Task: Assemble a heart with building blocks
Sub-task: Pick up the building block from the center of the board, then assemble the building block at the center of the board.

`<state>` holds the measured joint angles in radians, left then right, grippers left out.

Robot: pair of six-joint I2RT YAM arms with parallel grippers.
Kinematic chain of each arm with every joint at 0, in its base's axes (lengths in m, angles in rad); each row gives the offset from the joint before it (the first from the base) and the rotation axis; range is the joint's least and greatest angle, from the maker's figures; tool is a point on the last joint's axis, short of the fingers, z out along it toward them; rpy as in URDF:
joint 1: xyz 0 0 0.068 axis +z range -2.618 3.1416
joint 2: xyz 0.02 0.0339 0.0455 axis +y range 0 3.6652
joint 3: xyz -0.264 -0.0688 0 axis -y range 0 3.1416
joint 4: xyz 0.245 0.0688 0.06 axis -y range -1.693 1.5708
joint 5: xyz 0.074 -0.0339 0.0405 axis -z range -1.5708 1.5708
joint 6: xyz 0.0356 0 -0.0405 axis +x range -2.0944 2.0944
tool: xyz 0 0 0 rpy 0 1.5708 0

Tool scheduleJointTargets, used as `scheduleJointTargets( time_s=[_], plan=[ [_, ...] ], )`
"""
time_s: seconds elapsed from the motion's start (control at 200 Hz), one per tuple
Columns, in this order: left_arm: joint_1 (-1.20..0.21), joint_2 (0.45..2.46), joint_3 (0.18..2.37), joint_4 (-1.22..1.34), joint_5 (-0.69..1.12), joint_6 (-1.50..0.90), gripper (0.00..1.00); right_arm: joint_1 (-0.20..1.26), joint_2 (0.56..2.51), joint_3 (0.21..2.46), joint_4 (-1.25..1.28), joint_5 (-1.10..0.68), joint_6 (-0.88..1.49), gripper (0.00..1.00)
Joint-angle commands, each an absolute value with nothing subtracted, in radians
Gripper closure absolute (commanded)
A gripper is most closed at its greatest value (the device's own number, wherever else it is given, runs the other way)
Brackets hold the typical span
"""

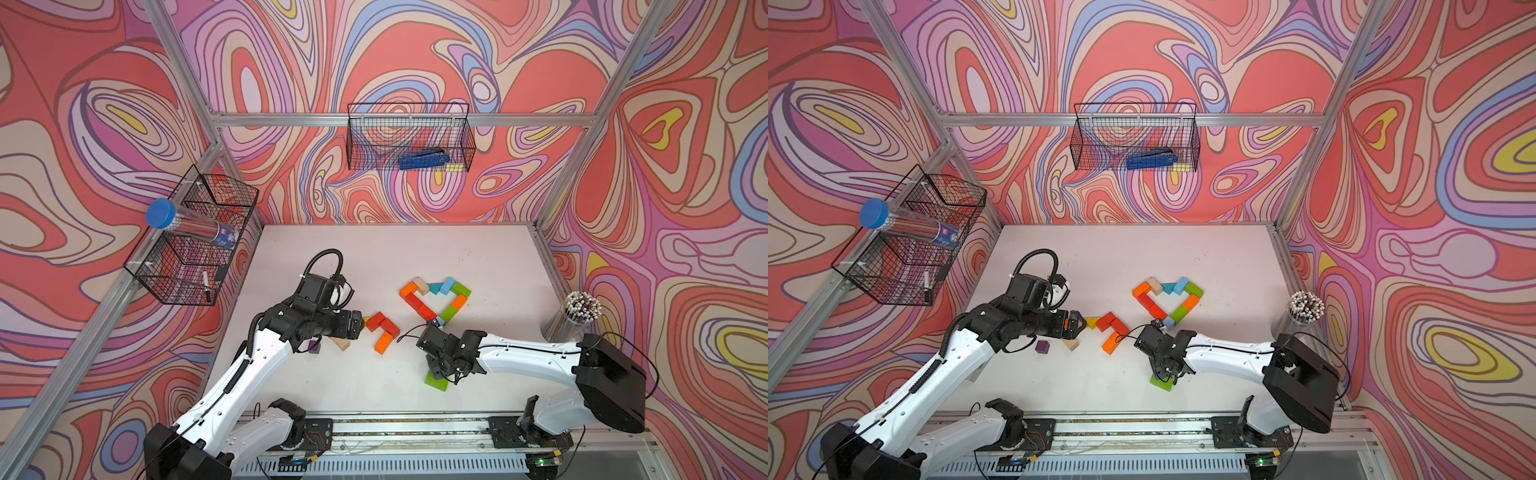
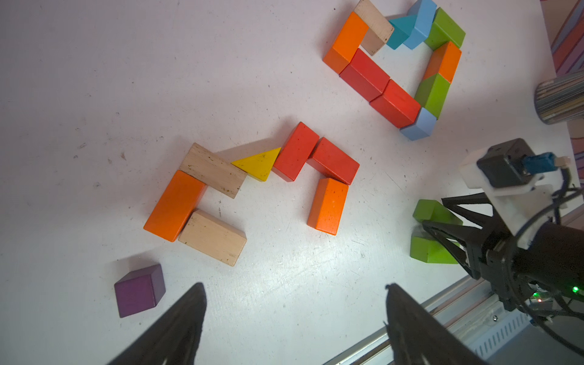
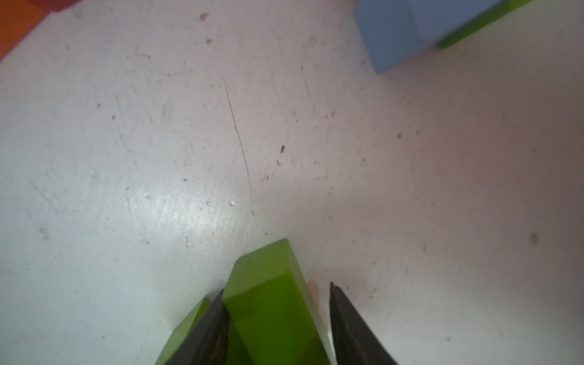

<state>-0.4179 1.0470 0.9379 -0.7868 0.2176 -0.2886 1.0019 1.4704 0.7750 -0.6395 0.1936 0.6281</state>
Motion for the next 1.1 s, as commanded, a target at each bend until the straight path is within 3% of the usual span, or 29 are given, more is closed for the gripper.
scheduleJointTargets(
  time_s=[0.0,0.29,0.551,1.097],
  plan=[
    [-0.410,1.034,0.927,-0.786,0.222,-0.273,0.12,0.999,1.488,0.768,-0.621,0.200,0.617,0.55],
    [-0.281,1.079,0.926,-0.791,0.281,-0.301,0.12,0.999,1.486,0.872,-0.656,0.258,0.498,0.73],
    [-0.062,1.186,0.933,-0.817,0.331,-0.326,0.15,1.020,1.533,1.043,-0.633,0.162,0.406,0.73],
    [0.175,1.360,0.966,-0.832,0.385,-0.391,0.19,1.138,2.002,1.507,-0.662,0.096,0.395,0.76]
  ],
)
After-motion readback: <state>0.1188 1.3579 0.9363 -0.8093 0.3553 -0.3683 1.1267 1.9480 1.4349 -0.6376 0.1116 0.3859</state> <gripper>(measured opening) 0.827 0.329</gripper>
